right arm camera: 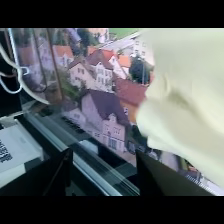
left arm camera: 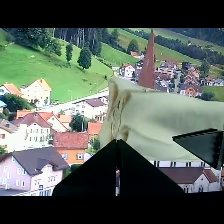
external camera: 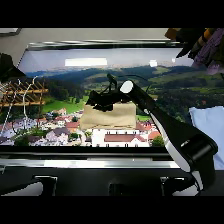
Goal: Fold the clothes and pants, and hang the long-sleeved shirts on hangers.
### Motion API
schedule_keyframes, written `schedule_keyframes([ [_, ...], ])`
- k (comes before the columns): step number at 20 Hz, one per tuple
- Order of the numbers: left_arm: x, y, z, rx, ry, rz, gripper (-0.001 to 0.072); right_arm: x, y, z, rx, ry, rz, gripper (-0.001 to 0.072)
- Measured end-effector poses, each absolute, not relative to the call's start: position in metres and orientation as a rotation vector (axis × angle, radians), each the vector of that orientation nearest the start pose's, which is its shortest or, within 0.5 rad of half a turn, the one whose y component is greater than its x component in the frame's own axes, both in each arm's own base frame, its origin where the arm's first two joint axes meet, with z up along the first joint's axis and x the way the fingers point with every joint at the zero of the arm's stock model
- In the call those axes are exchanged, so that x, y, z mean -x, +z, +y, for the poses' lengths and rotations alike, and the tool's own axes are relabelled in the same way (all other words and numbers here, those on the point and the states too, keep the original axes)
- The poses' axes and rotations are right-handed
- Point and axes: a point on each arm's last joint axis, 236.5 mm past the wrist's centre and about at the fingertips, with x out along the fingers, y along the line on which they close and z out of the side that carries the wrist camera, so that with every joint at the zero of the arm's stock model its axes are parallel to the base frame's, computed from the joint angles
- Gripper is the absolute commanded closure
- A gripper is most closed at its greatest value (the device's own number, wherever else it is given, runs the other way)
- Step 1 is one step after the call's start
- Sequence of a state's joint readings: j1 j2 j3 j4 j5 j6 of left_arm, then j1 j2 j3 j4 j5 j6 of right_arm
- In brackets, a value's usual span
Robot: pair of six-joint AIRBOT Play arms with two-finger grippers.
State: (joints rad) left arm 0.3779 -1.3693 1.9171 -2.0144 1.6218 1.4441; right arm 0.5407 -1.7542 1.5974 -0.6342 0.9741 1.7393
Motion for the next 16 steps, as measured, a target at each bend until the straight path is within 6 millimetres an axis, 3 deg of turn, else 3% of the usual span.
schedule_keyframes([
  [4, -0.409, 0.229, 0.053, 0.525, -0.007, 0.99, 0.0694, -0.385, 0.075, 0.411, -0.751, 0.794, 1.325, 0.0255],
  [6, -0.409, 0.229, 0.053, 0.525, -0.006, 0.989, 0.0694, -0.398, 0.095, 0.386, -0.747, 0.79, 1.274, 0.0255],
  [8, -0.409, 0.229, 0.053, 0.526, -0.006, 0.987, 0.0693, -0.418, 0.109, 0.336, -0.706, 0.739, 1.224, 0.0253],
  [11, -0.409, 0.229, 0.053, 0.526, -0.006, 0.987, 0.0693, -0.446, 0.106, 0.232, -0.621, 0.585, 1.187, 0.0243],
  [14, -0.409, 0.229, 0.053, 0.526, -0.006, 0.988, 0.0693, -0.456, 0.078, 0.14, -0.635, 0.436, 1.209, 0.0242],
  [16, -0.409, 0.229, 0.053, 0.525, -0.006, 0.988, 0.0694, -0.446, 0.048, 0.107, -0.681, 0.395, 1.258, 0.0242],
])
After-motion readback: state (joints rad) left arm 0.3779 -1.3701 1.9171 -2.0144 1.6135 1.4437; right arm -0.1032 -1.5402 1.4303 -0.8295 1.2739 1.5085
